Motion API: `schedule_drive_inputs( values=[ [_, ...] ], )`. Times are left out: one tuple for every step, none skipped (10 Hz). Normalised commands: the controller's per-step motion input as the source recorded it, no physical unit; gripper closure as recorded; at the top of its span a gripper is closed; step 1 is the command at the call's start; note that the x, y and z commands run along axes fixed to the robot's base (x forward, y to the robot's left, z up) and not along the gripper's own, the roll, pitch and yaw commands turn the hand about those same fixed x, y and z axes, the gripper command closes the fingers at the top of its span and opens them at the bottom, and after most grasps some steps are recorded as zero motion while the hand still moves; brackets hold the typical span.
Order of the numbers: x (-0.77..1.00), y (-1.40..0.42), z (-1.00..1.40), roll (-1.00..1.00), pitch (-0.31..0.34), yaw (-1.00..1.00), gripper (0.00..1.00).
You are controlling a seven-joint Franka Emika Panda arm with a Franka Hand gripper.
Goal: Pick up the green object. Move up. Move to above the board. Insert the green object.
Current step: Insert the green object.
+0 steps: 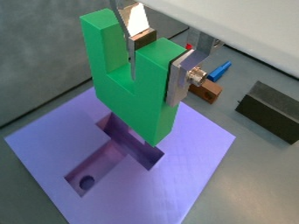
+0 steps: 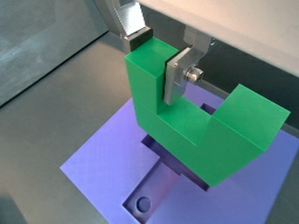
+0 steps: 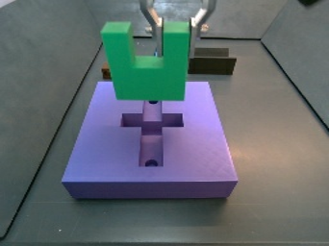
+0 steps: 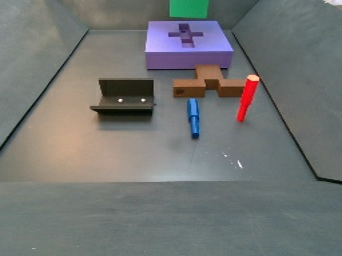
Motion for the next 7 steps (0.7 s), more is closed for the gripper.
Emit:
schedule_drive_inputs(
  values=[
    [0.25, -0.05, -0.25, 0.15, -0.11, 0.27, 1.0],
    [0.17, 0.0, -0.23, 0.14, -0.13, 0.38, 1.0],
    [0.12, 0.0, -0.2, 0.09, -0.147, 0.39, 1.0],
    [0.02, 0.0, -0.15, 0.0, -0.11, 0.27, 1.0],
    [0.0, 0.0, -0.12, 0.0, -0.073, 0.09, 1.0],
    [0.0, 0.0, -0.09, 0.0, -0.05, -0.03, 1.0],
    [0.0, 0.02, -0.19, -0.17, -0.091, -0.39, 1.0]
  ],
)
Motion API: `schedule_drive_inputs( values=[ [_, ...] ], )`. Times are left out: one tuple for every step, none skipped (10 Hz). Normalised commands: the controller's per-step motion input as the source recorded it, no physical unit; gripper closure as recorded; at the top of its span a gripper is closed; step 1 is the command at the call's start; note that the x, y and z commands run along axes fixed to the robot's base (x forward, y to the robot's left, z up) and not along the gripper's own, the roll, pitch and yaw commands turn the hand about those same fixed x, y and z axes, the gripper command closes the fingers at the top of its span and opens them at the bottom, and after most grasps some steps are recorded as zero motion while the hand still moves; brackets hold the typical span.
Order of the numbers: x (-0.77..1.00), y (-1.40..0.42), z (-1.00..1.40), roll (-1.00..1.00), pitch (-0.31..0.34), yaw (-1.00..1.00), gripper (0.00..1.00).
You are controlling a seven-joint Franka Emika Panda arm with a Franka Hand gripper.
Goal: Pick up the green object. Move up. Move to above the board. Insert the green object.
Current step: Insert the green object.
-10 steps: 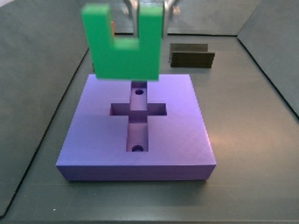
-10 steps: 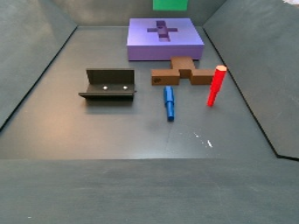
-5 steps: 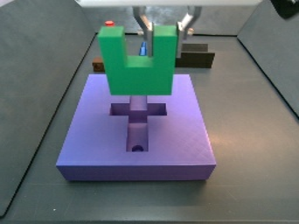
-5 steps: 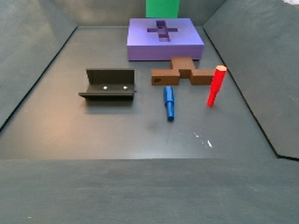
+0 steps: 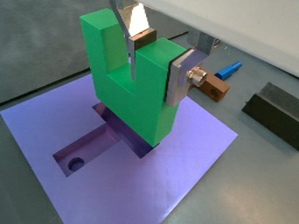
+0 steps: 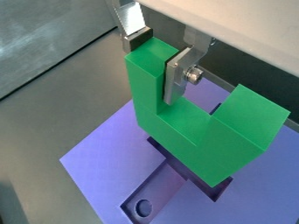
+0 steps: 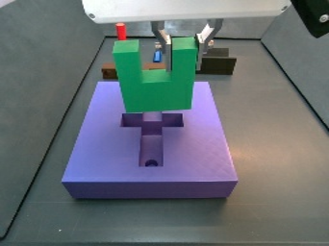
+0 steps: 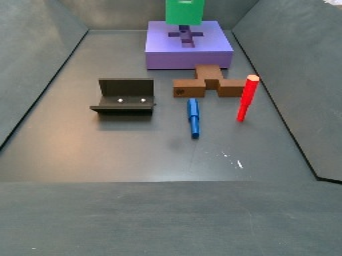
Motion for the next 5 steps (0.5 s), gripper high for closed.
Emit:
schedule_drive_inputs(
  values=[
    [0.0, 0.09, -0.18, -0.25, -0.131, -0.31, 1.0],
    [0.0, 0.06, -0.17, -0.26, -0.15, -0.3, 1.0],
    [0.0, 0.05, -0.21, -0.19, -0.124, -0.19, 1.0],
    [-0.08, 0.01, -0.2, -0.1, -0.126, 0.0, 1.0],
    [-0.11, 0.0, -0.17, -0.03, -0.133, 0.02, 1.0]
  ],
)
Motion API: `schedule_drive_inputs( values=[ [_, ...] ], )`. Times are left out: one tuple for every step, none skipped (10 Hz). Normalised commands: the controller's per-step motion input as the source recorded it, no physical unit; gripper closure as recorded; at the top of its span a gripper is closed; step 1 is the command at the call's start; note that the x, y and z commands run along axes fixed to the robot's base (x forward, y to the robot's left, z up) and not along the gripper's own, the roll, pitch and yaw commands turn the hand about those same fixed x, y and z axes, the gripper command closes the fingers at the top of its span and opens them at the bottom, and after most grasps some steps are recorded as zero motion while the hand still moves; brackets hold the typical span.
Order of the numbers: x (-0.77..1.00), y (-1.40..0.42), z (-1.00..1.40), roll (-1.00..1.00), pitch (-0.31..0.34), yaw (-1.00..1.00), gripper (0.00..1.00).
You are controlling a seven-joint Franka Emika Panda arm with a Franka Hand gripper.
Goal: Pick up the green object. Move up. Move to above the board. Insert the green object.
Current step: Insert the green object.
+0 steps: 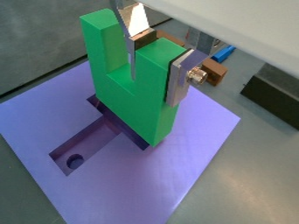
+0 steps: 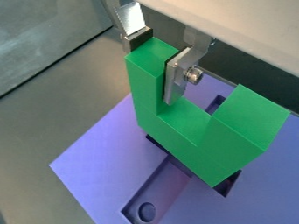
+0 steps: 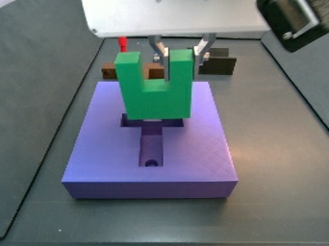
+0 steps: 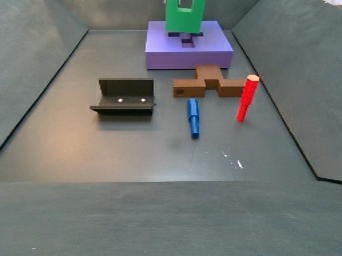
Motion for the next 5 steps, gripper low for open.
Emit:
schedule_drive_inputs(
  values=[
    [-0.13, -0.06, -0.15, 0.04, -0.131, 0.12, 1.0],
    [-0.09, -0.1, -0.12, 0.15, -0.123, 0.25, 1.0],
    [-0.04, -0.08, -0.09, 0.19, -0.121, 0.33, 1.0],
    [-0.01, -0.08, -0.06, 0.22, -0.116, 0.35, 1.0],
    [0.0, -0.09, -0.04, 0.21, -0.076, 0.3, 1.0]
  ],
)
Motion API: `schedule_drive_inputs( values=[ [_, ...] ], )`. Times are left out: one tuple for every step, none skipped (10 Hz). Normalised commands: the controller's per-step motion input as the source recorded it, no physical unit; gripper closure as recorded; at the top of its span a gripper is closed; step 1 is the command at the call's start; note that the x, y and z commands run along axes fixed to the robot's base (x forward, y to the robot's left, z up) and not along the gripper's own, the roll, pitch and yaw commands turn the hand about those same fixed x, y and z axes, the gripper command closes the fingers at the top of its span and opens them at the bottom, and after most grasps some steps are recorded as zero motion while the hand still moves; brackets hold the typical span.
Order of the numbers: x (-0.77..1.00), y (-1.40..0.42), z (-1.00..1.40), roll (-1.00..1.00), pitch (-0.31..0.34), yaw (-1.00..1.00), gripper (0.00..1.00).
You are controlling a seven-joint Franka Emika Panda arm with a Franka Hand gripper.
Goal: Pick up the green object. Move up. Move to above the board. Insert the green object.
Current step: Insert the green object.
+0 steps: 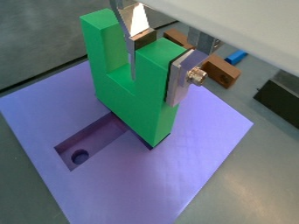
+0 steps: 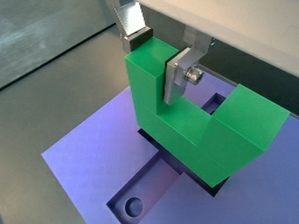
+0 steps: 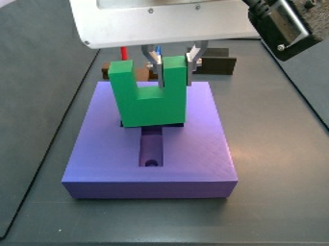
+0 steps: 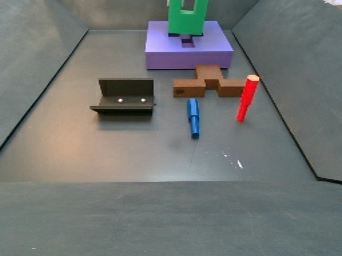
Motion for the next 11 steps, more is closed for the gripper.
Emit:
schedule_drive_inputs(
  values=[
    [0.16, 0.0, -0.05, 0.2, 0.0, 0.04, 1.0],
    [0.25, 0.0, 0.0, 0.22, 0.007, 0.0, 1.0],
    [0.29, 0.0, 0.0, 0.26, 0.051, -0.07, 1.0],
    [0.23, 0.0, 0.0, 0.24, 0.047, -0.12, 1.0],
    [0.1, 0.0, 0.0, 0.18, 0.019, -0.16, 1.0],
    [0.0, 0.0, -0.02, 0.14, 0.0, -0.14, 1.0],
    [-0.1, 0.0, -0.09, 0.08, 0.0, -0.06, 1.0],
    [-0.18, 0.0, -0.09, 0.02, -0.031, 0.0, 1.0],
    [-0.17, -0.05, -0.08, 0.0, -0.059, 0.0, 1.0],
    [-0.14, -0.12, -0.06, 0.0, -0.073, 0.0, 1.0],
    [-0.1, -0.15, -0.04, 0.0, -0.07, 0.0, 1.0]
  ],
)
